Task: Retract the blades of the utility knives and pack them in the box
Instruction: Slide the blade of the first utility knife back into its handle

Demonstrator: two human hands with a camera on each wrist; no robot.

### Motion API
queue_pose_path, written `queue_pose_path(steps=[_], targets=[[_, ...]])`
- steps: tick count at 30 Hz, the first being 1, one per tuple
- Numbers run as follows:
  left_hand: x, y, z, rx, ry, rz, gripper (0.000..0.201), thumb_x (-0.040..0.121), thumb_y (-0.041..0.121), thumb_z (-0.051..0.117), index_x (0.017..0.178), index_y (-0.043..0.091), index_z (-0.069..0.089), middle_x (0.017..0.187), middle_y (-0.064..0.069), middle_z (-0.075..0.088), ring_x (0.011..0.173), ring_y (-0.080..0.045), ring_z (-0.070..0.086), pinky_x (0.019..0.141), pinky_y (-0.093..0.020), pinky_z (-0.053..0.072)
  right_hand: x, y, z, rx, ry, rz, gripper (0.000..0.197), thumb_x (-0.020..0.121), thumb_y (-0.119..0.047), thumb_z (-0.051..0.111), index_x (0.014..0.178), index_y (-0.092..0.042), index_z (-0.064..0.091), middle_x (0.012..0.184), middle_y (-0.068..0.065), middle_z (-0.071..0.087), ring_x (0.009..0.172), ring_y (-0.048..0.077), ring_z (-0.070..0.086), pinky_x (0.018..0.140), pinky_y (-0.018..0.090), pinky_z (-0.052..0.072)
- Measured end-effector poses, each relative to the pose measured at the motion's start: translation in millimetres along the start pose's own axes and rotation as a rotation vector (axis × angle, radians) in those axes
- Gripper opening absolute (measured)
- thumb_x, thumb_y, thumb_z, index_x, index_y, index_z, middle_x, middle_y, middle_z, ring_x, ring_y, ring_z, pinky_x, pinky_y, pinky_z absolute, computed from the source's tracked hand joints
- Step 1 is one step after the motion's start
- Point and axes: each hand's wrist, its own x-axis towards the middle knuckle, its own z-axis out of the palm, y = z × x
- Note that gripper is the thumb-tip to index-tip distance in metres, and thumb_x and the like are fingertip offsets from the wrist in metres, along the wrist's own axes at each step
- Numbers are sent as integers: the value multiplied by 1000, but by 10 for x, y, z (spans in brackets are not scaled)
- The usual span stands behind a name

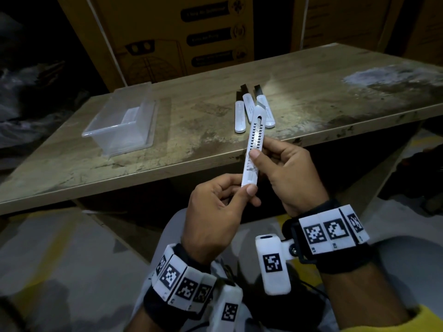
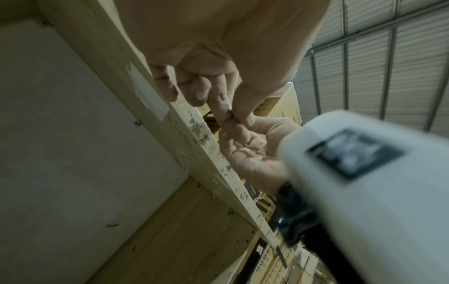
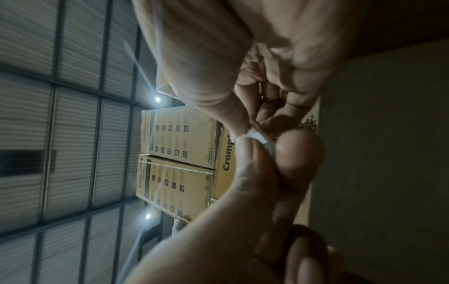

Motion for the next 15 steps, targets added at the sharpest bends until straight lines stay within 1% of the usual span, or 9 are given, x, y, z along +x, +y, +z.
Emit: queue_pose_path(steps=[1, 2, 4, 6, 8, 9, 11, 13, 15], targets=[[1, 6, 1, -9, 0, -7, 20, 100, 31, 75, 117, 23, 82, 84, -2, 85, 84, -19, 83, 89, -57, 66, -5, -1, -4, -27, 2, -12, 23, 95, -5, 65, 104, -25, 73, 94, 5, 77, 84, 7, 70, 75, 25, 58], [1, 8, 4, -17, 2, -13, 20, 100, 30, 76, 117, 23, 82, 85, -2, 86, 86, -19, 83, 91, -58, 66, -11, -3, -10, -53, 0, -22, 22, 96, -7, 65, 104, -26, 74, 96, 4, 78, 85, 7, 71, 74, 25, 58], [1, 6, -2, -24, 9, -21, 19, 101, 28, 77, 118, 22, 82, 86, -2, 86, 88, -19, 84, 92, -59, 66, -22, -5, -17, -77, -12, -31, 18, 96, -10, 65, 102, -23, 75, 93, -2, 79, 82, 5, 71, 71, 23, 57], [1, 2, -8, -20, 15, -26, 17, 102, 25, 77, 117, 21, 83, 86, -2, 86, 88, -18, 84, 92, -55, 67, -27, -8, -24, -77, -7, -36, 14, 96, -10, 65, 102, -17, 77, 82, -7, 77, 72, 0, 69, 63, 15, 51], [-1, -4, -12, -10, 23, -24, 15, 102, 22, 77, 116, 21, 83, 85, -2, 86, 86, -15, 84, 90, -49, 67, -25, 1, -26, -68, -6, -27, 13, 96, -8, 65, 102, -10, 76, 78, -7, 75, 66, -2, 66, 58, 11, 48], [-6, -3, -7, -9, 27, -24, 15, 102, 21, 77, 115, 20, 84, 84, -2, 86, 85, -14, 84, 88, -45, 67, -24, 6, -24, -49, -13, -13, 13, 96, -7, 65, 102, -9, 76, 79, -6, 75, 66, -1, 66, 58, 13, 49], [-20, -4, 6, -10, 38, -24, 16, 101, 20, 77, 116, 18, 83, 83, -2, 86, 84, -13, 83, 85, -39, 65, -17, 20, -13, 10, -25, 29, 13, 95, -5, 65, 100, -9, 76, 82, -1, 76, 71, 6, 67, 64, 21, 55], [-30, -3, 19, -5, 53, -20, 16, 101, 20, 78, 116, 18, 83, 82, -2, 86, 82, -14, 83, 84, -41, 66, -9, 33, -5, 51, -24, 59, 13, 94, -4, 66, 99, -9, 76, 84, 1, 77, 74, 10, 67, 67, 25, 57], [-39, 0, 31, -4, 65, -18, 15, 101, 19, 78, 115, 19, 84, 82, -2, 86, 82, -17, 84, 85, -47, 68, -2, 33, 2, 76, -21, 76, 13, 94, -3, 66, 99, -10, 76, 85, 1, 77, 74, 10, 67, 68, 25, 56]])
